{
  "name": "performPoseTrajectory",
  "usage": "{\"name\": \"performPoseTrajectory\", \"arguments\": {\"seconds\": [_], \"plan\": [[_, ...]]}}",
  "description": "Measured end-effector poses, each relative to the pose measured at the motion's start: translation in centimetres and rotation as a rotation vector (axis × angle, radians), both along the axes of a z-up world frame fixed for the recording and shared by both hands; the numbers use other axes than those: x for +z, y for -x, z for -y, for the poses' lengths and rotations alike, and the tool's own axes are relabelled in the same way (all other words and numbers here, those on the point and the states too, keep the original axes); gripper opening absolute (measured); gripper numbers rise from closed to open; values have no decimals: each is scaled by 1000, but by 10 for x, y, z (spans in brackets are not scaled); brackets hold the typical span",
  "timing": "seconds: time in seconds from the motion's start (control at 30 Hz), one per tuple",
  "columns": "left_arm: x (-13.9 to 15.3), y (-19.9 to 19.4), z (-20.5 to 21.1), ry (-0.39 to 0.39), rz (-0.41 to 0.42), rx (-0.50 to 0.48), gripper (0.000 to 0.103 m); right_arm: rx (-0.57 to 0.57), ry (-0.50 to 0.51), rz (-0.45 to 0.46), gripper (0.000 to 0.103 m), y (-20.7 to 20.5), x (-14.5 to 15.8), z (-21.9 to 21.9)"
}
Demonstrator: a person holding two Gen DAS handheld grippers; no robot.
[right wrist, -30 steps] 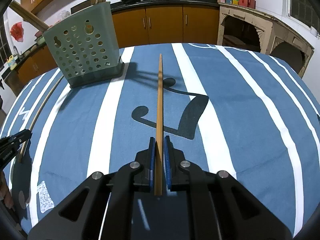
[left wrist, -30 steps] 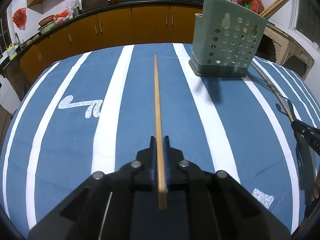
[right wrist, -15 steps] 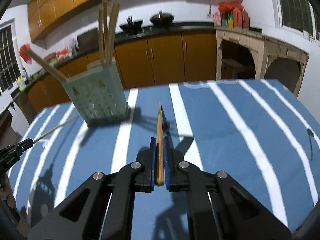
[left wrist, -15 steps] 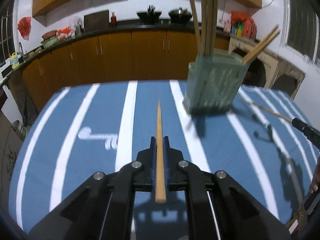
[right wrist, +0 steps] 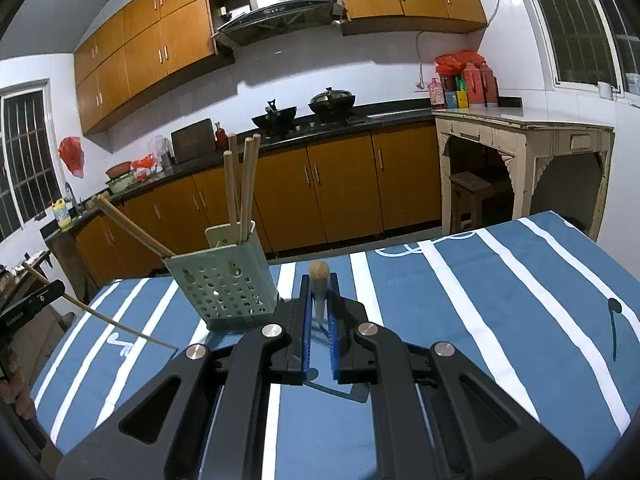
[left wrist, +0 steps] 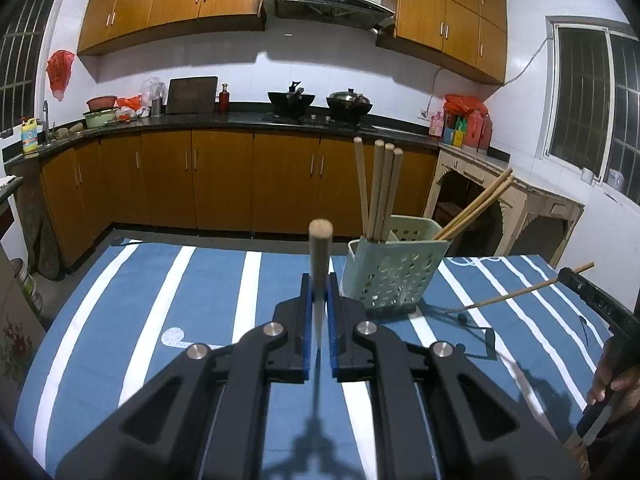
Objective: Organize utensils
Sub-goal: 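Lift both chopsticks and lower them upright into the green caddy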
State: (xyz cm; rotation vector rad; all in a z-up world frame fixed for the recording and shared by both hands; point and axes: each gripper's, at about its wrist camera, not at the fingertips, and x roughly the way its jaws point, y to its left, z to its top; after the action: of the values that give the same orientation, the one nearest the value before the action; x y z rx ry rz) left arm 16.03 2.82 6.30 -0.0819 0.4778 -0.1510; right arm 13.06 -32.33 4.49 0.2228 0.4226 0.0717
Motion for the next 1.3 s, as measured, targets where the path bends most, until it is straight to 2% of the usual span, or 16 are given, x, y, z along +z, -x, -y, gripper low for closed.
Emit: {"name": "performPoseTrajectory", "arguments": {"seconds": [0.2, 0.33, 0.6, 0.87, 1.03, 1.13, 1.3], "plan": [[7, -1, 2, 6, 10, 0, 8, -3, -3, 28, 8, 0, 11, 1], [20, 0, 6, -5, 37, -14, 8, 1, -3, 64, 8, -2, 31, 1], [64, 6, 23, 4, 111, -98, 8, 57, -35, 152, 8, 0, 80, -4], [111, -1, 47, 35, 220, -142, 8, 109, -71, 311, 8, 1, 133, -22], [125, -18, 57, 46, 272, -105, 8, 81, -98, 380, 8, -16, 145, -28], [126, -35, 58, 76, 276, -75, 8, 50, -108, 427, 8, -29, 147, -33], [128, -59, 63, 84, 300, -37, 8, 25, -76, 468, 8, -48, 141, -47]]}}
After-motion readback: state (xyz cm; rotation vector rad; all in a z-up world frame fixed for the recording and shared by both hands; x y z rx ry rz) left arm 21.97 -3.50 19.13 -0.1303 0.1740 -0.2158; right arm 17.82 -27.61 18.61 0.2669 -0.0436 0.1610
